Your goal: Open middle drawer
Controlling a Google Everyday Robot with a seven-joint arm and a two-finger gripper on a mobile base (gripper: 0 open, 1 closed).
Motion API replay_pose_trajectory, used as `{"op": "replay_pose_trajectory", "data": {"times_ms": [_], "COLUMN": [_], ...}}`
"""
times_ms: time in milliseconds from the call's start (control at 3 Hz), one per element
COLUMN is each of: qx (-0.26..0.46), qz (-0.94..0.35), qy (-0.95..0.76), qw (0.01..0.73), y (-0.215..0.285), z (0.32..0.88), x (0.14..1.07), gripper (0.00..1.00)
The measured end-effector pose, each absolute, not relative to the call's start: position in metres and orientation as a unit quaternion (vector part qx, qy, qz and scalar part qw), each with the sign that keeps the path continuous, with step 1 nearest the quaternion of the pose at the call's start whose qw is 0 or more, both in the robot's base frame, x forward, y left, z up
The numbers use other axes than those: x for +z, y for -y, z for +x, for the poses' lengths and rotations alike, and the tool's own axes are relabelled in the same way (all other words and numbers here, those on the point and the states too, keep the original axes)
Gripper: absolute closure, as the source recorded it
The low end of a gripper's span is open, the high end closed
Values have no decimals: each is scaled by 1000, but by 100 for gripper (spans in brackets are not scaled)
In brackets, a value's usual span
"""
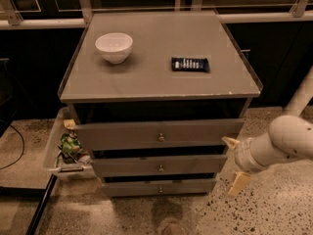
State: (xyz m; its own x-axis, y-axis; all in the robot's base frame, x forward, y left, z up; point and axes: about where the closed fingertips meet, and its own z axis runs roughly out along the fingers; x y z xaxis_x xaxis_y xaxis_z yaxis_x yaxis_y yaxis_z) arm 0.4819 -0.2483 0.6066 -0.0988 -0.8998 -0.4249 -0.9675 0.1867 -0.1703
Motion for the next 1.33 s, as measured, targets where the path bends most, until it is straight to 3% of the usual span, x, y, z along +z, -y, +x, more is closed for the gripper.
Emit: {"op": "replay_pose_trajectory", "data": {"times_ms": [1333], "qx": [89], "qz": [-658], "qy": [-696], "qw": [274], "y": [236], "z": [485], "x": [517], "gripper": [0]}}
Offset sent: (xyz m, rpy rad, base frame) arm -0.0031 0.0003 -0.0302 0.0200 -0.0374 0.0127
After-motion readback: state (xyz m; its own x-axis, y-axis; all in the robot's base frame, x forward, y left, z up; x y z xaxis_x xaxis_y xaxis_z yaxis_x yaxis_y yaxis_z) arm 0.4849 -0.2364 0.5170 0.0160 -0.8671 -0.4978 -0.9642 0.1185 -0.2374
